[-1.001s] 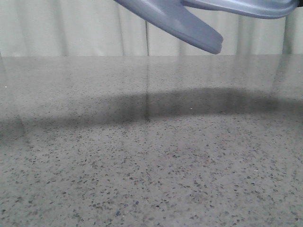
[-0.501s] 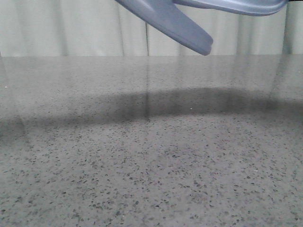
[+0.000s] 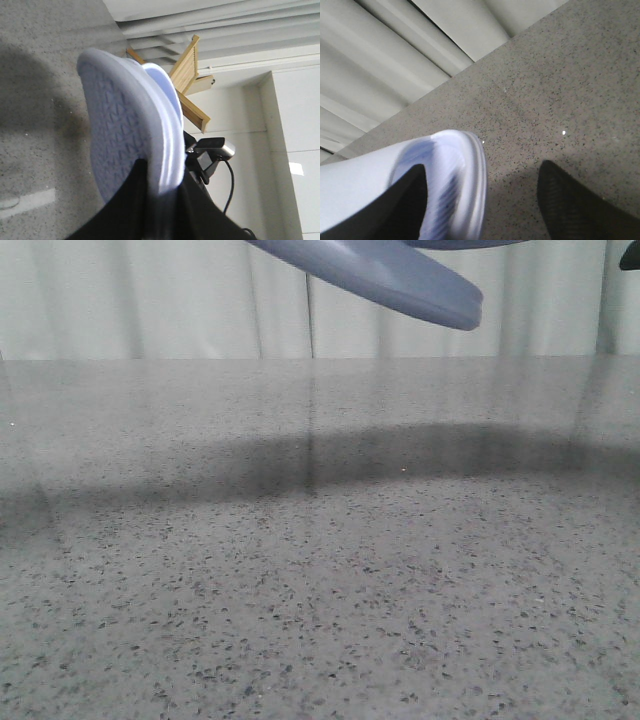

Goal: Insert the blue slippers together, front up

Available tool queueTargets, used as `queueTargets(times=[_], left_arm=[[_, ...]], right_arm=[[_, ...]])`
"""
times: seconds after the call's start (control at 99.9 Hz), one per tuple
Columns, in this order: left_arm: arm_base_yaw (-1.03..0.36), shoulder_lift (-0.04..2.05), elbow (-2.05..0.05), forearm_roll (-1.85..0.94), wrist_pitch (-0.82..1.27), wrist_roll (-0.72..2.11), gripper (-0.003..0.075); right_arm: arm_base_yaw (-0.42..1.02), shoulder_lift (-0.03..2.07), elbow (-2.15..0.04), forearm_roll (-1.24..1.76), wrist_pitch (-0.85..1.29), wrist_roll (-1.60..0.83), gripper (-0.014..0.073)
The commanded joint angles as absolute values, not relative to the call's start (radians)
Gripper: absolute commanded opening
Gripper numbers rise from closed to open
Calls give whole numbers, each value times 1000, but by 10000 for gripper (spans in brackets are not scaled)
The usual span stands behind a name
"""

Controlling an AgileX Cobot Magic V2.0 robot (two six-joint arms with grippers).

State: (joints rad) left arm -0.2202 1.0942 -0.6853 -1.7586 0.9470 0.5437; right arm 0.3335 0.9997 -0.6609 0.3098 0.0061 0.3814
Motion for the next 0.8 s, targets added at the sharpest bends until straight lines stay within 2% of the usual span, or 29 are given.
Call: queueTargets(times=[0.0, 0.33, 0.791], left_arm=[[-245, 1085, -717, -1803, 1053, 532, 16], [-245, 1085, -717, -1707, 993, 517, 16], [-245, 1180, -717, -1646, 969, 498, 16]], right_arm=[[345, 960, -700, 300, -52, 376, 468], [309, 767, -700, 247, -153, 376, 468], [256, 582, -700, 194, -96, 376, 468]])
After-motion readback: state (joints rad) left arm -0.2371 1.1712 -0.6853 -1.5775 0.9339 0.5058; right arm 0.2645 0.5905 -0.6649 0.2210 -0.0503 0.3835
